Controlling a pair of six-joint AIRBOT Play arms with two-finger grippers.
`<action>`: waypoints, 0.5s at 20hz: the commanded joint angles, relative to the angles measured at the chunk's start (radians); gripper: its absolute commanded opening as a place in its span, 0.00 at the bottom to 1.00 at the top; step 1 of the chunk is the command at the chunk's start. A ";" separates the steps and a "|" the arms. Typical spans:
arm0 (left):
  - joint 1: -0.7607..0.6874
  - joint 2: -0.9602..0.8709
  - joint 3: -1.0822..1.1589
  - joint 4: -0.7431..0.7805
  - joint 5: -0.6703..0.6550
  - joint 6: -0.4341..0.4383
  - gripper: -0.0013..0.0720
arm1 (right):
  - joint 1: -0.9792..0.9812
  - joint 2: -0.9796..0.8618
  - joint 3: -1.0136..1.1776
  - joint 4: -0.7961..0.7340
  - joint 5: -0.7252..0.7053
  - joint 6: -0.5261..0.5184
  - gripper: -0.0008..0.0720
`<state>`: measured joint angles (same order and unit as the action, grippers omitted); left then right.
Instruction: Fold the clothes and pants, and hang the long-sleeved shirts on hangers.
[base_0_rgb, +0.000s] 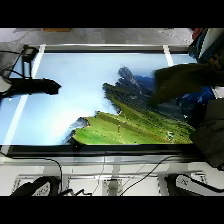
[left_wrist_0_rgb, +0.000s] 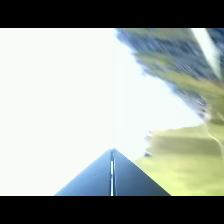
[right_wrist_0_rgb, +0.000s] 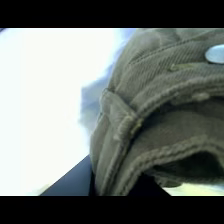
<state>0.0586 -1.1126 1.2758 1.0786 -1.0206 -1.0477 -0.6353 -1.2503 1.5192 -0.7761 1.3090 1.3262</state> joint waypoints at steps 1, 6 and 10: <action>0.029 0.081 0.012 0.076 0.013 0.001 0.06 | -0.286 0.153 0.085 -0.394 0.034 0.222 0.05; 0.028 0.083 0.011 0.073 0.013 0.001 0.06 | -0.632 0.261 0.085 -0.603 0.097 0.367 0.05; 0.029 0.083 0.011 0.073 0.014 0.001 0.06 | -0.765 0.252 0.084 -0.616 0.055 0.367 0.79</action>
<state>0.0860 -1.0325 1.2865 1.1473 -1.0084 -1.0477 -1.2915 -1.0092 1.6009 -1.3331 1.3781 1.6608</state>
